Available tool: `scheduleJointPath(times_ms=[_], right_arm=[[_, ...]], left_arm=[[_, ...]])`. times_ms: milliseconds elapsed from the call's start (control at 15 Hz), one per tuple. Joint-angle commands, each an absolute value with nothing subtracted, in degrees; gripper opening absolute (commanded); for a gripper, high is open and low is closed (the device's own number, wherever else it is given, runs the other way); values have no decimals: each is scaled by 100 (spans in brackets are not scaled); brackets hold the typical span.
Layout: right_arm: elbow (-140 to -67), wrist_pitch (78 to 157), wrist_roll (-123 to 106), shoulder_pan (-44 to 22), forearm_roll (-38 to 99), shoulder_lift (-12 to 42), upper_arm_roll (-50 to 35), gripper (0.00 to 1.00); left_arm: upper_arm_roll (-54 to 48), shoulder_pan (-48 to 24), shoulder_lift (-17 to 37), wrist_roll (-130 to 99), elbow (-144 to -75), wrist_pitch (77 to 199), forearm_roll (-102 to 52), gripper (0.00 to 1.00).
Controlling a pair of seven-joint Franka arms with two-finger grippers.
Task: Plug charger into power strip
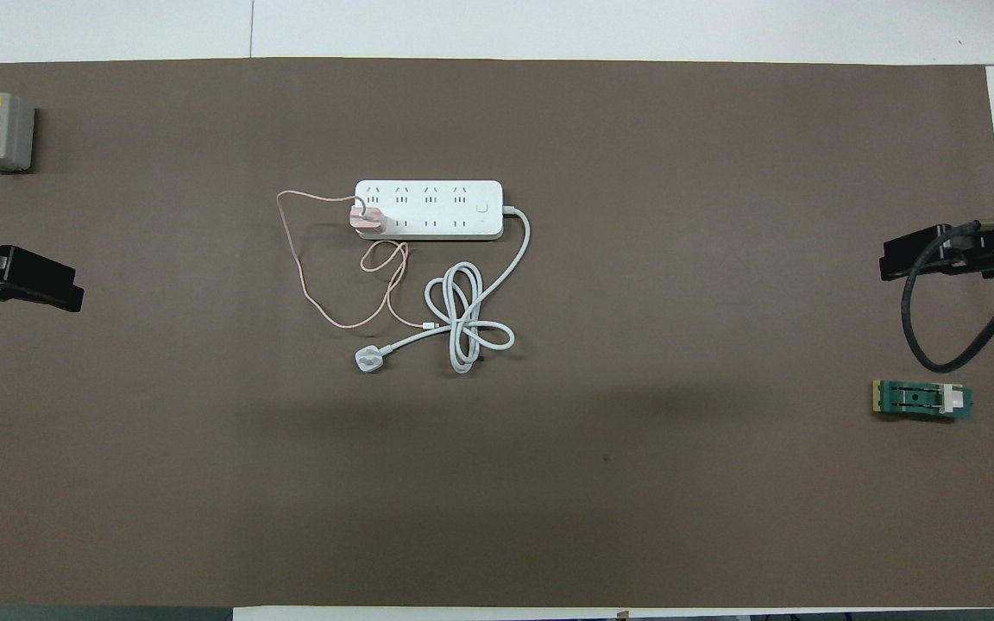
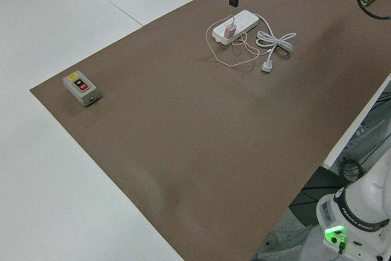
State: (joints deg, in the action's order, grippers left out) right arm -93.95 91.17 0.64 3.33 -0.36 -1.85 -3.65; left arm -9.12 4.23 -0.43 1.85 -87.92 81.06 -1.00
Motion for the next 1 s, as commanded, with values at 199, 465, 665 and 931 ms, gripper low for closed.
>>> scheduleJointPath(times_ms=[199, 465, 665, 931], right_arm=[[-9492, 9149, 123, 396, 62, -281, -396, 100], [-9492, 9149, 123, 404, 62, -281, -396, 100], [-9492, 9149, 114, 404, 62, -281, -396, 100], [-9492, 9149, 123, 404, 62, -281, -396, 100]], left_arm=[[-914, 369, -141, 114, -9035, 8306, -53, 100], [-914, 360, -123, 114, -9166, 8559, -53, 100], [-914, 369, -149, 114, -9237, 8561, -53, 100], [-914, 360, -149, 114, -9229, 8596, -53, 100]])
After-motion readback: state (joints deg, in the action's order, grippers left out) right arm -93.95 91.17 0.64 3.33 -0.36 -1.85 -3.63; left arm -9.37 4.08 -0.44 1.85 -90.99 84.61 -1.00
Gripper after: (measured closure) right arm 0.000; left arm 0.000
